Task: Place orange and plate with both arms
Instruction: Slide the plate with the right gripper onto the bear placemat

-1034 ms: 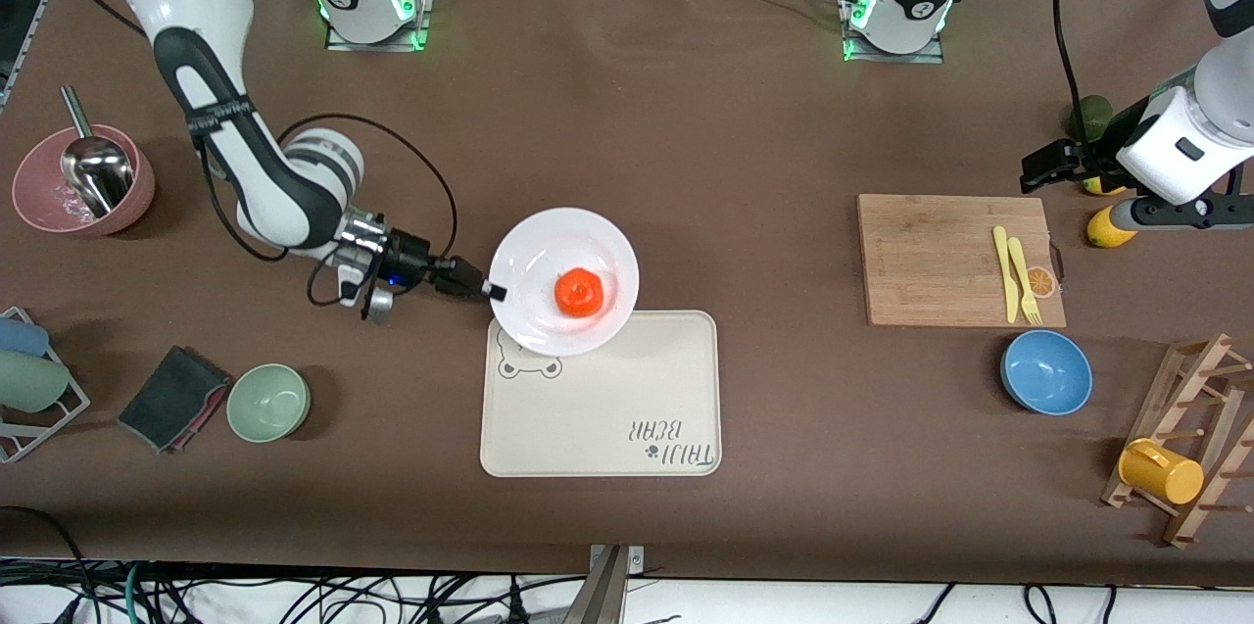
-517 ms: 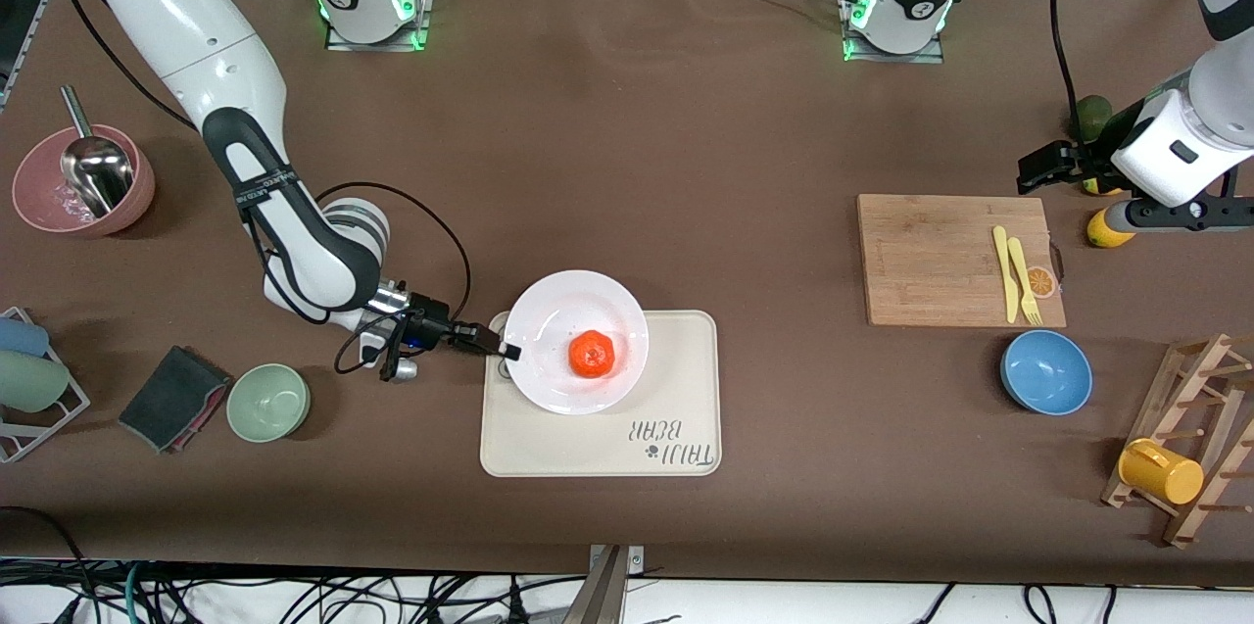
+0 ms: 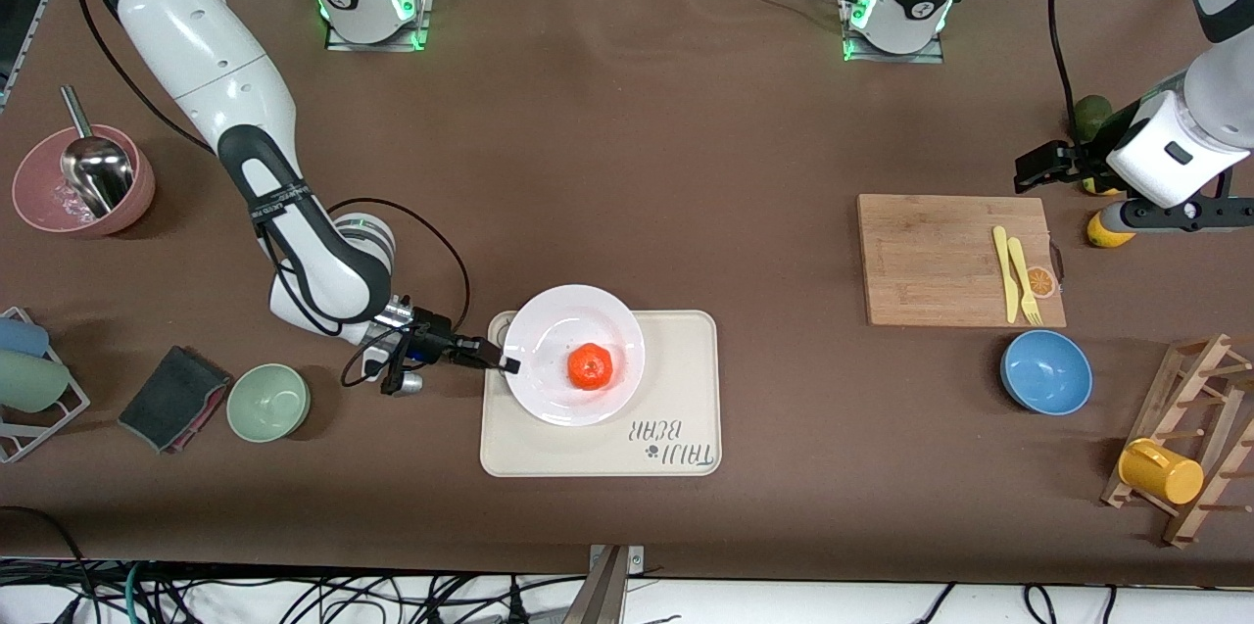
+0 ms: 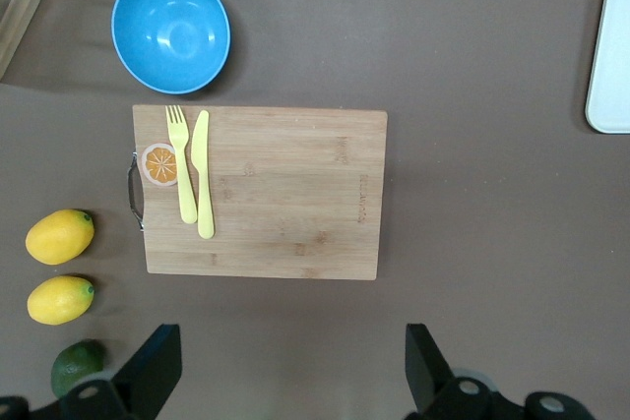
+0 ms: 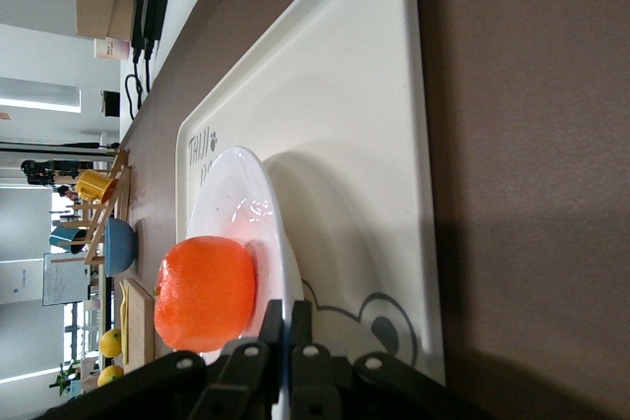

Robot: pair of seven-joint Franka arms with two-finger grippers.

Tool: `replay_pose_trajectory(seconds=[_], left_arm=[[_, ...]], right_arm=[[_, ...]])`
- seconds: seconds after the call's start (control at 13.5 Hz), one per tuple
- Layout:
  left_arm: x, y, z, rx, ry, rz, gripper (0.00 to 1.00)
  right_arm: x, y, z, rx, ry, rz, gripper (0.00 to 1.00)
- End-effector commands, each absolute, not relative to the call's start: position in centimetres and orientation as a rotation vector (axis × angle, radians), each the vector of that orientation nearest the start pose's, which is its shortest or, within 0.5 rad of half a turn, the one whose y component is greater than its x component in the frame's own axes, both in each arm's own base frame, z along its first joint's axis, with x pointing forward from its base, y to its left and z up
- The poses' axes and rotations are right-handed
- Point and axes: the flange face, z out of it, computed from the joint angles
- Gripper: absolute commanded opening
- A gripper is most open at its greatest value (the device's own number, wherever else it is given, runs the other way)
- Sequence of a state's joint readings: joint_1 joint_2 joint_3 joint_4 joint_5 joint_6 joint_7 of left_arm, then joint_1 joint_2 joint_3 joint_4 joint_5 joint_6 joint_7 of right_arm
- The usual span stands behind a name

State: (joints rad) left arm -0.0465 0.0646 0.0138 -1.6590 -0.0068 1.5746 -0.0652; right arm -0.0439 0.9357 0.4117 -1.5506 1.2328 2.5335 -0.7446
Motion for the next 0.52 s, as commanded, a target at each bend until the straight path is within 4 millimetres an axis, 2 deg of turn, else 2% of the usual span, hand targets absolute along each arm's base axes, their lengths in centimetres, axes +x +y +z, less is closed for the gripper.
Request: replay_pose_trajectory(seconds=[0.0, 0.07, 0.3, 0.44], left_arm=[[56.7, -2.1, 54.7, -3.105, -0.020, 0.256, 1.00], [56.7, -2.1, 54.7, -3.105, -0.022, 0.256, 1.00], [56.7, -2.1, 54.7, -3.105, -0.022, 0.256, 1.00], [56.7, -2.1, 54.6, -3.105, -0.020, 0.261, 1.00]], right_arm=[[68.2, 19.6, 13.6, -2.150, 0.166, -0.238, 0.68], [68.3, 19.4, 13.7, -2.152, 0.160, -0.245, 1.00], [68.8, 18.5, 14.3, -2.178, 0.118, -0.261, 1.00], [69.8, 18.6, 15.6, -2.173, 0.053, -0.271, 1.00]])
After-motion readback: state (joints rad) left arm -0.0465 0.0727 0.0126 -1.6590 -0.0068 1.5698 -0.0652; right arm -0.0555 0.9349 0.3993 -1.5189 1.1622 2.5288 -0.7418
